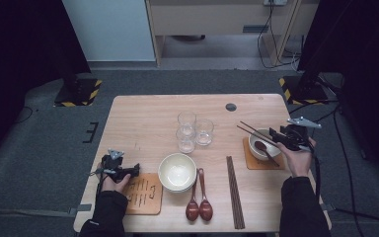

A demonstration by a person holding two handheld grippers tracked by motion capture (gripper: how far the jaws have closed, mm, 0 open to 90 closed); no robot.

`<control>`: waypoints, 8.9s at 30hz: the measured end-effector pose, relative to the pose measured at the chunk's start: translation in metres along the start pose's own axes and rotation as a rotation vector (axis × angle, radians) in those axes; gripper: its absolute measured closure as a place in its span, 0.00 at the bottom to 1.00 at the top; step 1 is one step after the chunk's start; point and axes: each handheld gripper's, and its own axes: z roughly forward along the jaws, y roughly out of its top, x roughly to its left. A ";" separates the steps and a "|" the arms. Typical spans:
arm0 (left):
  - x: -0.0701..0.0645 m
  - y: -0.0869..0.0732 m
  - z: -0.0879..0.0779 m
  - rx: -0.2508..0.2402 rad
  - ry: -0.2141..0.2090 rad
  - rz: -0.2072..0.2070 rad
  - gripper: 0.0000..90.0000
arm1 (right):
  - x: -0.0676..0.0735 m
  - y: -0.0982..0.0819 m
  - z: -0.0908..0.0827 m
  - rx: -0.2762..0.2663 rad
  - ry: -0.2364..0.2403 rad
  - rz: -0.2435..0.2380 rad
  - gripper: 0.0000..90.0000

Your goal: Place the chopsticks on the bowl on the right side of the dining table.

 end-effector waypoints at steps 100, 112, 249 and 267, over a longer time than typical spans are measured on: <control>0.000 0.000 0.000 0.000 0.000 0.000 0.00 | 0.015 -0.007 -0.020 0.039 0.071 -0.075 0.54; 0.000 0.000 0.000 0.000 0.000 0.000 0.00 | 0.002 -0.026 -0.052 0.055 0.043 -0.057 0.70; 0.000 0.000 0.000 0.000 0.000 0.000 0.00 | 0.006 -0.008 0.022 0.121 0.058 -0.004 0.61; 0.000 0.000 0.000 0.000 0.000 0.000 0.00 | 0.011 -0.008 0.022 0.158 0.092 -0.062 0.62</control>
